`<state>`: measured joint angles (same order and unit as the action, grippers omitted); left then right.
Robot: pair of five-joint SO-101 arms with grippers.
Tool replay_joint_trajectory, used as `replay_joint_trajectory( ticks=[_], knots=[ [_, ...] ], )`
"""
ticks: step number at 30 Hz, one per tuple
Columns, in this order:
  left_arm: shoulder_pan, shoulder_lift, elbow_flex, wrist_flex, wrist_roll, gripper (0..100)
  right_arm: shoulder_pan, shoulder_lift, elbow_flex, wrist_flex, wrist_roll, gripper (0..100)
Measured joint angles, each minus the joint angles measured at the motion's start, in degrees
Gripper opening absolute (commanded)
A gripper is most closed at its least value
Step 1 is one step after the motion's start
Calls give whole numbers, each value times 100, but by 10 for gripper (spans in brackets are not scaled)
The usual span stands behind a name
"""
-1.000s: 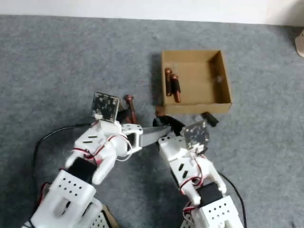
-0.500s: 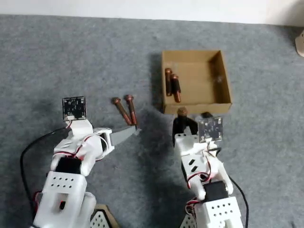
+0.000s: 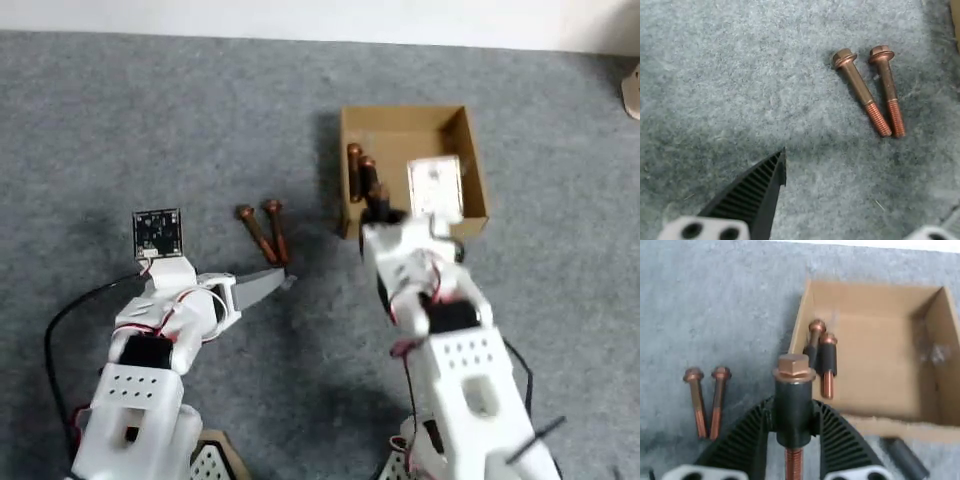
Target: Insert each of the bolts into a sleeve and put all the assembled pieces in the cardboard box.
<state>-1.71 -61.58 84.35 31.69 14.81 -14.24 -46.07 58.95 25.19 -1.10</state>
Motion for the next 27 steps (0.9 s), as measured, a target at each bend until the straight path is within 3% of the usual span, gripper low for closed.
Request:
replay_joint_trajectory(
  ticks=[18, 24, 27],
  knots=[
    [0, 0, 0, -9, -18, 497, 730, 4853, -3657, 0, 0, 11],
    [0, 0, 0, -9, -18, 497, 738, 5407, -3903, 26, 0, 173],
    [0, 0, 0, -9, -18, 497, 747, 5389, -3974, 202, 0, 157]
  ],
)
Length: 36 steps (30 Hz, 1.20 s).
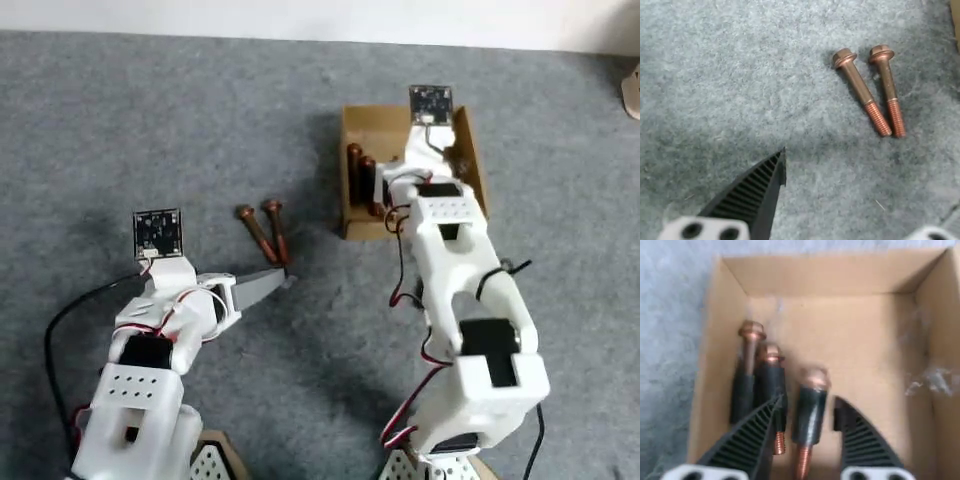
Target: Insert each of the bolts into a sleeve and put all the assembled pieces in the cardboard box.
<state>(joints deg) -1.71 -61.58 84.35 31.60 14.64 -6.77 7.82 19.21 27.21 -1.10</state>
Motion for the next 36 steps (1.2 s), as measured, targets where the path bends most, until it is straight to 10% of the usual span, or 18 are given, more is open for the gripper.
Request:
replay_joint_trajectory(
  ticks=[36],
  knots=[
    [0, 0, 0, 0, 0, 497, 1275, -3174, 1284, 4000, -809, 146]
  ],
)
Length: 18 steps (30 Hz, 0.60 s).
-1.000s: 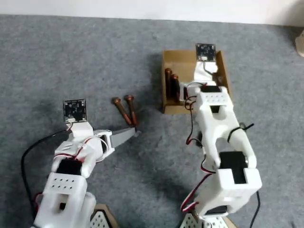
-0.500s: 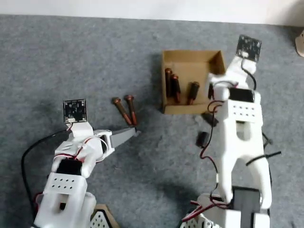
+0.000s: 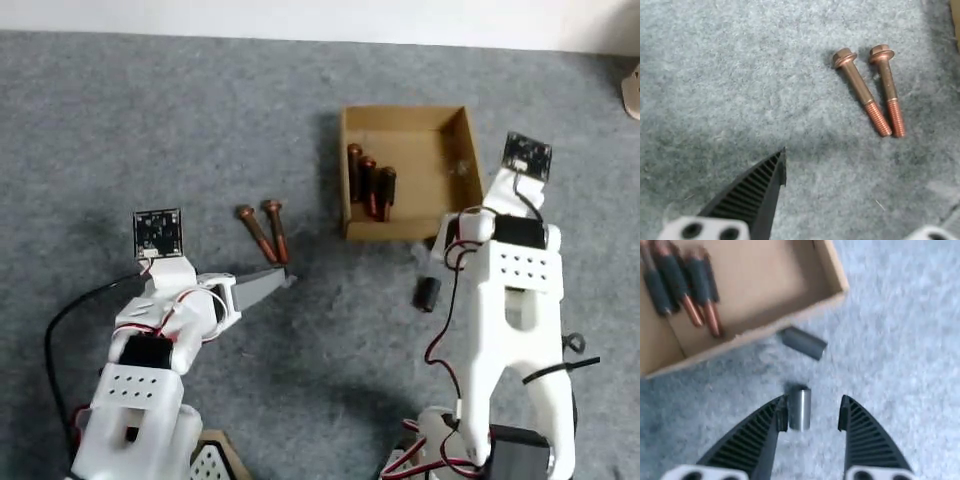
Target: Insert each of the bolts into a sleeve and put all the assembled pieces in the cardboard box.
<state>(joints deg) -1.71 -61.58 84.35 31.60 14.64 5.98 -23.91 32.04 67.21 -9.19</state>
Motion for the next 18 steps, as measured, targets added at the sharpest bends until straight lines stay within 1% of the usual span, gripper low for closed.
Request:
replay_joint_trajectory(
  ticks=[3, 11, 14, 18],
  knots=[
    [0, 0, 0, 0, 0, 497, -9, -9, 0, 193, 62, 146],
    [0, 0, 0, 0, 0, 497, -79, -9, 607, 352, 730, 146],
    [0, 0, 0, 0, 0, 497, -290, -9, 958, 343, 738, 146],
    [0, 0, 0, 0, 0, 497, -536, -9, 1187, 141, 281, 146]
  ],
)
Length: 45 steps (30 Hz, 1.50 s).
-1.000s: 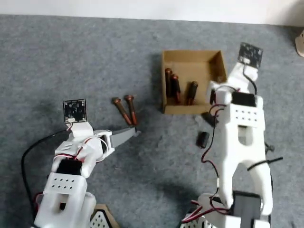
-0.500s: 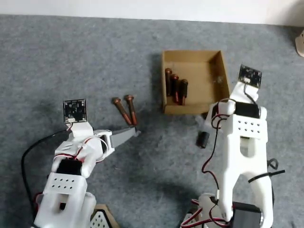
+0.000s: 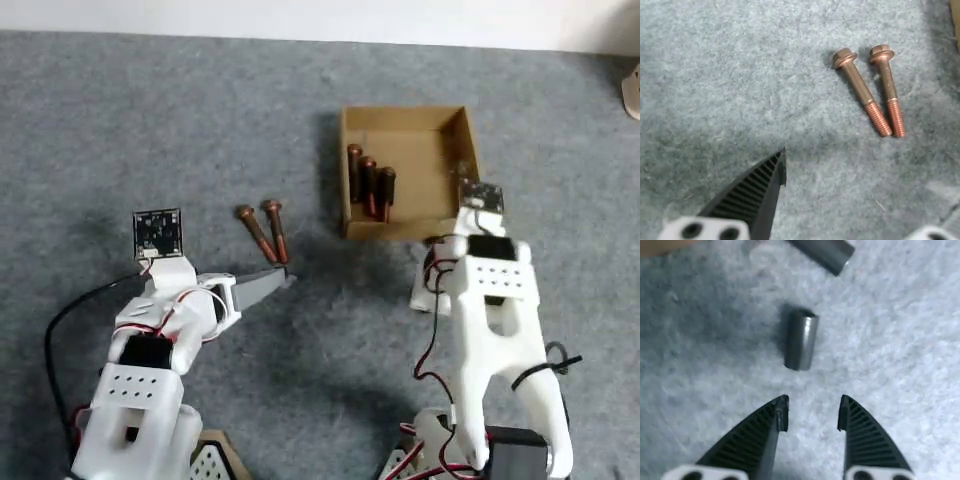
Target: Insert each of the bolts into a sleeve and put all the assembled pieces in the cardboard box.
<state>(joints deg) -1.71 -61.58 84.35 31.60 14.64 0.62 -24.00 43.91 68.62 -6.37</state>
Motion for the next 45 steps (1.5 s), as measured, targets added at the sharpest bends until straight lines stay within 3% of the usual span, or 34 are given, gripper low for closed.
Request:
replay_joint_trajectory(
  ticks=[13, 26, 35, 45],
  knots=[
    [0, 0, 0, 0, 0, 497, -220, 0, 853, -1565, -844, 146],
    [0, 0, 0, 0, 0, 497, -220, 0, 1160, -2435, -879, 146],
    [0, 0, 0, 0, 0, 497, -220, 0, 1160, -2488, -835, 146],
    [0, 0, 0, 0, 0, 497, -88, 211, 1099, -1881, -747, 146]
  ],
)
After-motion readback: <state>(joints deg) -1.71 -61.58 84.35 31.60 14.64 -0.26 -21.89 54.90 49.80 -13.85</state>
